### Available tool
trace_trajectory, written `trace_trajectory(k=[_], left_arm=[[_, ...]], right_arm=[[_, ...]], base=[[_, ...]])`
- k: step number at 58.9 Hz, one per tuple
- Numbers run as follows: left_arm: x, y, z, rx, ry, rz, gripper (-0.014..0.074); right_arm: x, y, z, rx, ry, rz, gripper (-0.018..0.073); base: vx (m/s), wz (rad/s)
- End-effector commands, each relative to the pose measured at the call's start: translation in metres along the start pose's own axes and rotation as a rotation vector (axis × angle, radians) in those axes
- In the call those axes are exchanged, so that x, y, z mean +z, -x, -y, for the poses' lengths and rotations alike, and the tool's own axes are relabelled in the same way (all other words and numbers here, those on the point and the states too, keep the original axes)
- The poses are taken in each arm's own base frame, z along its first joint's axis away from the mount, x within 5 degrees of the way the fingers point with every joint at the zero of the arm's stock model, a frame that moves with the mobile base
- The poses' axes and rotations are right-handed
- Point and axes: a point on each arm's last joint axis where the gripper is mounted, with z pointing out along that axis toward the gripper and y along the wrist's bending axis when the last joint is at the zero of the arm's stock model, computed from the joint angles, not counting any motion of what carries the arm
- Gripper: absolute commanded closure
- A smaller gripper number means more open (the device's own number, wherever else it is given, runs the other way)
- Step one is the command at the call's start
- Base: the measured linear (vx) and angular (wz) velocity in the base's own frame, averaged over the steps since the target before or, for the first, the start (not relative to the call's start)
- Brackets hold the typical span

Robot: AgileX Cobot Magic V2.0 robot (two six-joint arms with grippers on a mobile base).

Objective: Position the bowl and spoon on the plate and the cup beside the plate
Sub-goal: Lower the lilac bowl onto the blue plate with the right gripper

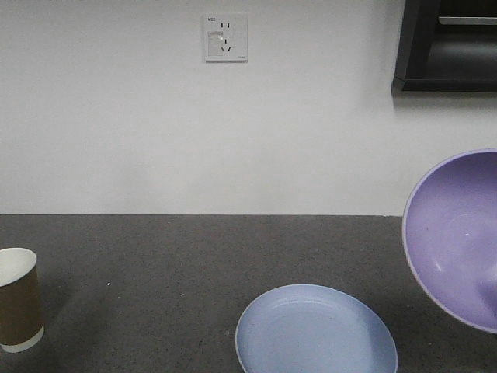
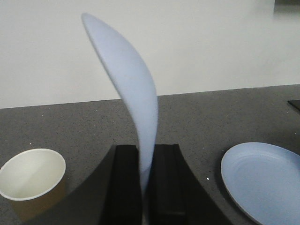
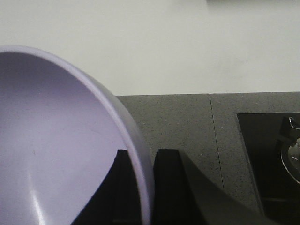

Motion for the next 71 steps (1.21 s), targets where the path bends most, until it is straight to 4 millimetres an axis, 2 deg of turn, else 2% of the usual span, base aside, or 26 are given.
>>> trace_trajectory(k=[1,8,14,27,36,45,55,61,71], left_arm=[[-0.006,0.016,0.002,-0.019,-0.011,0.119,0.0596],[0.001,0.014,0.001,-0.021,-0.008,0.102,0.0596],[0.012,0.015,0.001,-0.023,-0.006,0.075,0.0596],[0.040,0.019,0.002,-0.076,-0.029,0.006,0.0596],[0.061,0.013,0.002,-0.091,-0.043,-0.065,0.0596],[0.073,0.007,0.005,-0.095,-0.079,-0.110,0.0596],[0.077,0.006,0.006,-0.098,-0.098,-0.116,0.0596],[0.076,0.005,0.006,-0.097,-0.099,-0.123,0.0596],[0.076,0.003,0.007,-0.097,-0.105,-0.147,0.0596]], right_arm=[[-0.006,0.018,-0.002,0.009,0.008,0.128,0.0568],[0.002,0.018,-0.003,0.064,0.033,0.124,0.0568],[0.019,0.016,-0.004,0.124,0.059,0.070,0.0568],[0.074,0.016,-0.011,0.130,0.161,-0.209,0.0568],[0.120,0.015,-0.012,0.144,0.206,-0.355,0.0568],[0.168,-0.007,-0.025,0.117,0.242,-0.498,0.0568],[0.207,-0.030,-0.047,0.059,0.241,-0.603,0.0568],[0.228,-0.041,-0.048,0.064,0.214,-0.661,0.0568],[0.252,-0.055,-0.043,0.055,0.155,-0.704,0.0568]], base=[[0.00,0.00],[0.00,0.00],[0.00,0.00],[0.00,0.00],[0.00,0.00],[0.00,0.00],[0.00,0.00],[0.00,0.00],[0.00,0.00]])
